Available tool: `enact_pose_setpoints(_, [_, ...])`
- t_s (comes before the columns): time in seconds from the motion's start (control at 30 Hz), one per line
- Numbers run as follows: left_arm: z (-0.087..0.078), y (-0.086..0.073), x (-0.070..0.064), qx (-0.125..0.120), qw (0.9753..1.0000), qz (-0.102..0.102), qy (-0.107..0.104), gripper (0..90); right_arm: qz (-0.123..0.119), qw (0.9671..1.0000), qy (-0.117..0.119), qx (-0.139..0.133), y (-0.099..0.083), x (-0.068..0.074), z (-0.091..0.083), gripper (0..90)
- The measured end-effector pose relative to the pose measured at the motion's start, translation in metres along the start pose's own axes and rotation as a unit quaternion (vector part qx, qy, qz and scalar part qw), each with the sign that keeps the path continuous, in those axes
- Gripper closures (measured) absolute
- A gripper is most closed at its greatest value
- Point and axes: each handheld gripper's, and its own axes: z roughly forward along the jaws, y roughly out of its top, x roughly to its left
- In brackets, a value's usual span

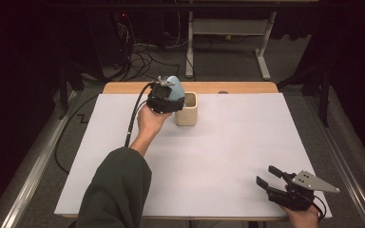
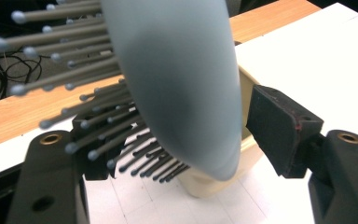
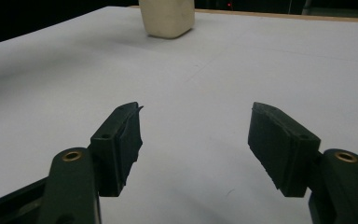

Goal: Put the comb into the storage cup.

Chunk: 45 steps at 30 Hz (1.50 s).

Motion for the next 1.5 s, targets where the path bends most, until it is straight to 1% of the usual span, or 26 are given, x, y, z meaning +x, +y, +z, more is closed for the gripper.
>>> enact_pose_setpoints(0.1, [-0.002,-0.001,0.001,-0.002,1.0000,-0.004,-0.007,29.5,-0.001,1.0000,0.000,0.000,0.000,0.000,0.000,35.2])
enact_pose_setpoints(0.6, [-0.011,-0.005,0.004,-0.004,0.9998,-0.003,-0.018,29.0,-0.002,1.0000,-0.001,0.000,0.000,0.000,0.000,35.2])
enact_pose_setpoints(0.9, [-0.017,-0.009,0.005,-0.003,0.9997,0.001,-0.024,29.2,-0.002,1.0000,-0.002,0.000,0.000,0.000,0.000,35.2])
enact_pose_setpoints(0.97, [-0.018,-0.010,0.005,-0.003,0.9997,0.006,-0.023,29.4,-0.002,1.0000,-0.002,0.000,0.000,0.000,0.000,35.3])
enact_pose_setpoints(1.07, [-0.020,-0.011,0.005,-0.002,0.9996,0.009,-0.025,29.6,0.000,1.0000,-0.002,0.000,0.000,0.000,0.000,35.2])
enact_pose_setpoints(1.5, [-0.026,-0.017,0.006,-0.002,0.9995,0.013,-0.029,29.6,-0.001,1.0000,-0.002,0.001,0.000,0.000,0.000,35.2])
